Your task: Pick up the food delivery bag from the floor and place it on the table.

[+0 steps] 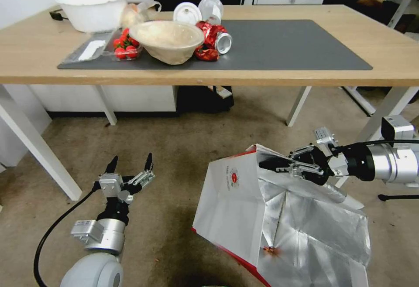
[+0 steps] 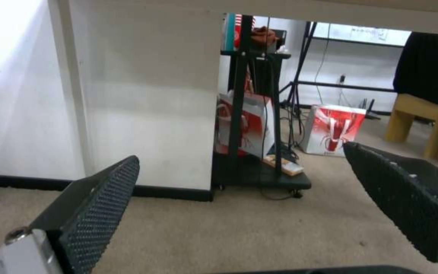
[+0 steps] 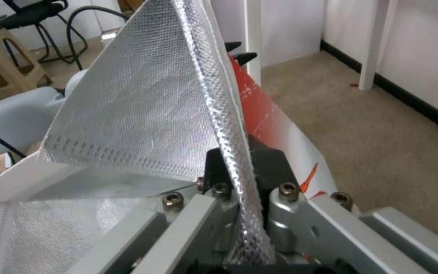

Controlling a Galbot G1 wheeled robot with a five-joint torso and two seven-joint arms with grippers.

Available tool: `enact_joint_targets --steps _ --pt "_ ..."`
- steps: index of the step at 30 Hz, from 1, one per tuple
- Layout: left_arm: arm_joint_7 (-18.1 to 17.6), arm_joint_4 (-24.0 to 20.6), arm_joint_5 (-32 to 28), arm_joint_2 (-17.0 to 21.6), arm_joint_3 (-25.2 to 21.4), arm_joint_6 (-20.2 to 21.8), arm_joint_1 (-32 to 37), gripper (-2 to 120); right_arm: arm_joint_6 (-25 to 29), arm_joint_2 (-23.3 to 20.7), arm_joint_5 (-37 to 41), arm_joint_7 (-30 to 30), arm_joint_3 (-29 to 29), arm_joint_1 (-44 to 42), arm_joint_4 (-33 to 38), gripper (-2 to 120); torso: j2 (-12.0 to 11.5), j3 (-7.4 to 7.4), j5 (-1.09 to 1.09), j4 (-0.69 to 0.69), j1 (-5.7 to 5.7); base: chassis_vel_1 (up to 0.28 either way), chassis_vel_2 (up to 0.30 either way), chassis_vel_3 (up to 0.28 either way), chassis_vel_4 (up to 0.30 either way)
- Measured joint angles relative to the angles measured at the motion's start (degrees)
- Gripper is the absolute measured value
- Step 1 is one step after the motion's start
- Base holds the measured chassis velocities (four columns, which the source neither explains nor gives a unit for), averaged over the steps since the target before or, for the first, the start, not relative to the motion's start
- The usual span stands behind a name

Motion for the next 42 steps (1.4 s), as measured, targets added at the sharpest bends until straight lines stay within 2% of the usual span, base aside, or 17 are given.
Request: enact_joint_targets --steps 20,29,33,42 --pt "0.00 -1.00 0.00 0.09 -0.13 0.19 0.43 100 -0.04 -0.61 -0.01 0.10 -0.10 -0.12 0.32 0 4.67 3.65 0.00 0.00 1.05 0.000 0.000 0.000 0.000" --pt "0.00 -1.30 -0.01 0.08 -0.20 0.21 0.55 100 -0.08 -0.71 0.06 0.09 -0.10 -0.11 0.49 0 6.27 4.78 0.00 -0.01 1.51 0.000 0.000 0.000 0.000" --pt "-0.01 -1.38 -0.01 0.01 -0.23 0.21 0.69 100 -0.15 -0.71 0.14 0.09 -0.10 -0.12 0.67 0 7.67 5.86 0.00 0.00 1.86 0.000 0.000 0.000 0.000" --pt "-0.01 -1.51 -0.01 -0.01 -0.27 0.21 0.75 100 -0.16 -0.62 0.16 0.07 -0.11 -0.13 0.68 0 9.48 7.04 0.00 0.00 2.48 0.000 0.000 0.000 0.000"
